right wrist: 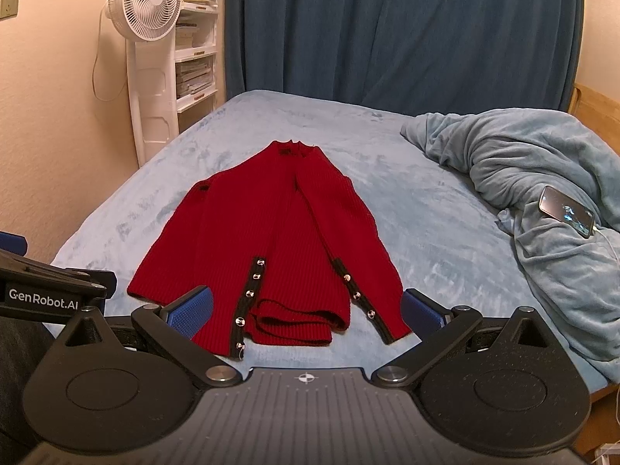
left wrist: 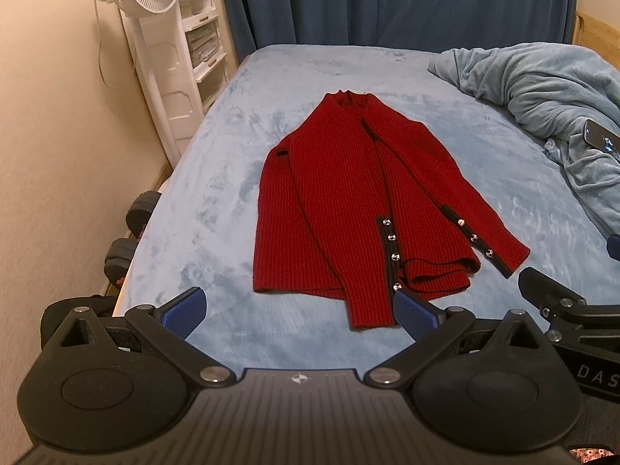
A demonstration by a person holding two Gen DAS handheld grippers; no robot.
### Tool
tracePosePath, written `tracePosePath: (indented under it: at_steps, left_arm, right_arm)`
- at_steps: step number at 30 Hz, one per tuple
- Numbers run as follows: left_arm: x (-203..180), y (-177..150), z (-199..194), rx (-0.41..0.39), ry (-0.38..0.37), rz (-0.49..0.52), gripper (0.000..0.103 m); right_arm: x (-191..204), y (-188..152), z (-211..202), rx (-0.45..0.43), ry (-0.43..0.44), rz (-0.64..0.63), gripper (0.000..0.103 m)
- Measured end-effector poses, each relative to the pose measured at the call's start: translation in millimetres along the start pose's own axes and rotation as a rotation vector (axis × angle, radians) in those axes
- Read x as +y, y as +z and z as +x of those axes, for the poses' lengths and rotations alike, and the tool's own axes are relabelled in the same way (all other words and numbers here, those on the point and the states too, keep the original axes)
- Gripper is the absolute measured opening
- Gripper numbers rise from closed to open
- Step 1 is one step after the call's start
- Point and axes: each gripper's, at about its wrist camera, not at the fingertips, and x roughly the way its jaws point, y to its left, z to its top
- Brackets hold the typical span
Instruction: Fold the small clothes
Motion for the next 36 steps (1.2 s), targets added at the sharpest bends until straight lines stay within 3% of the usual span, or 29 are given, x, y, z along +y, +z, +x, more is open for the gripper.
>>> tracePosePath:
  at_steps: [10,16,19,23,27,29,30,31,32,33,34,35,36]
  left_arm:
    - [0,-4,12,0.035,-0.009,-0.001,0.103]
    - [-3,-2,42,0.076,-0.075,-0.003,0.103]
    - [-12,2,76,0.116,-0.146,0.013,0.103]
    - [-41,6,137,0.191,-0.242,0.081,0.103]
    - [-71,9,201,0.301,-0.278,0.142,0.101]
    - [-77,11,230,0.361,-0.308,0.141,0.077]
    - [-77,14,242,0.395,-0.321,0.128,0.042]
    - [-75,17,252,0.427,-0.348,0.104,0.018]
    - [-69,21,257,0.451,-0.374,0.071,0.011]
    - [-63,26,258,0.457,-0.369,0.042,0.011]
    - [-54,34,254,0.452,-0.346,0.029,0.01]
    - [-40,46,246,0.426,-0.318,0.015,0.01]
    - [-21,62,236,0.374,-0.299,0.001,0.009]
  right_arm:
    - [0,-8,10,0.025,0.004,0.009,0.102]
    - [-13,-8,36,0.061,-0.006,0.049,0.102]
    - [-41,-2,72,0.076,-0.057,0.095,0.102]
    - [-83,4,152,0.121,-0.16,0.09,0.102]
    - [-101,8,244,0.252,-0.109,0.026,0.099]
    - [-101,7,288,0.324,-0.053,0.013,0.098]
    - [-100,6,304,0.353,-0.035,0.003,0.097]
    - [-97,4,324,0.391,-0.019,-0.016,0.095]
    - [-95,1,337,0.428,0.002,-0.031,0.083]
    - [-96,1,347,0.452,0.07,-0.029,0.072]
    - [-100,6,350,0.45,0.153,-0.014,0.038]
    - [-103,17,348,0.444,0.185,-0.04,0.013]
    - [-106,31,345,0.439,0.178,-0.098,0.013]
